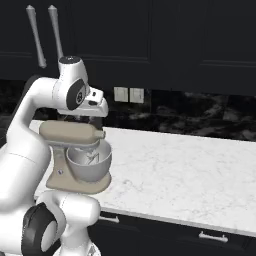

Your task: Navigate to the sink.

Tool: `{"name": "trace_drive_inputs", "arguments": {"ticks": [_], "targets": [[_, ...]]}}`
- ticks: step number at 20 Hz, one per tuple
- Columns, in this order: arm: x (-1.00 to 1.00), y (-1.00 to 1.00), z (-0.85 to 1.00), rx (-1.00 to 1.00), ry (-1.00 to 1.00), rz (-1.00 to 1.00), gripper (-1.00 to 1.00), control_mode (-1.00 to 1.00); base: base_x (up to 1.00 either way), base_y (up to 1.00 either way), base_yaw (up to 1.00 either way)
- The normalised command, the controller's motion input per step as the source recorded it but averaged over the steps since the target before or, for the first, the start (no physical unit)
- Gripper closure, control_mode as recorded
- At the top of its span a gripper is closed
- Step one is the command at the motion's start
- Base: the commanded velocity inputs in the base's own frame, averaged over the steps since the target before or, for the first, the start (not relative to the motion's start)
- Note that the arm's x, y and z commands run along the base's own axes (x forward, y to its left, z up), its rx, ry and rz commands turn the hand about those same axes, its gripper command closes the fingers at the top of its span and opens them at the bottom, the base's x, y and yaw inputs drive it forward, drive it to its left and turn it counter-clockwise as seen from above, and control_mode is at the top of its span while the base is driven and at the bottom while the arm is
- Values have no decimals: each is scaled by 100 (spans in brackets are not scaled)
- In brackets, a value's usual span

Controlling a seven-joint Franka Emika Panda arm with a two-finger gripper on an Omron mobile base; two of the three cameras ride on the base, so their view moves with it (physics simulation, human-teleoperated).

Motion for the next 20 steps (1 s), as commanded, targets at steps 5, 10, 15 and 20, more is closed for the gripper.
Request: {"name": "trace_drive_inputs", "arguments": {"ticks": [5,10,15,20], "targets": [[0,0,0,0,0,0,-100,100,-51,0,4],[0,0,0,0,0,0,-100,100,-94,0,67],[0,0,0,0,0,0,-100,100,-23,0,100],[0,0,0,0,0,0,-100,100,-16,0,100]]}}
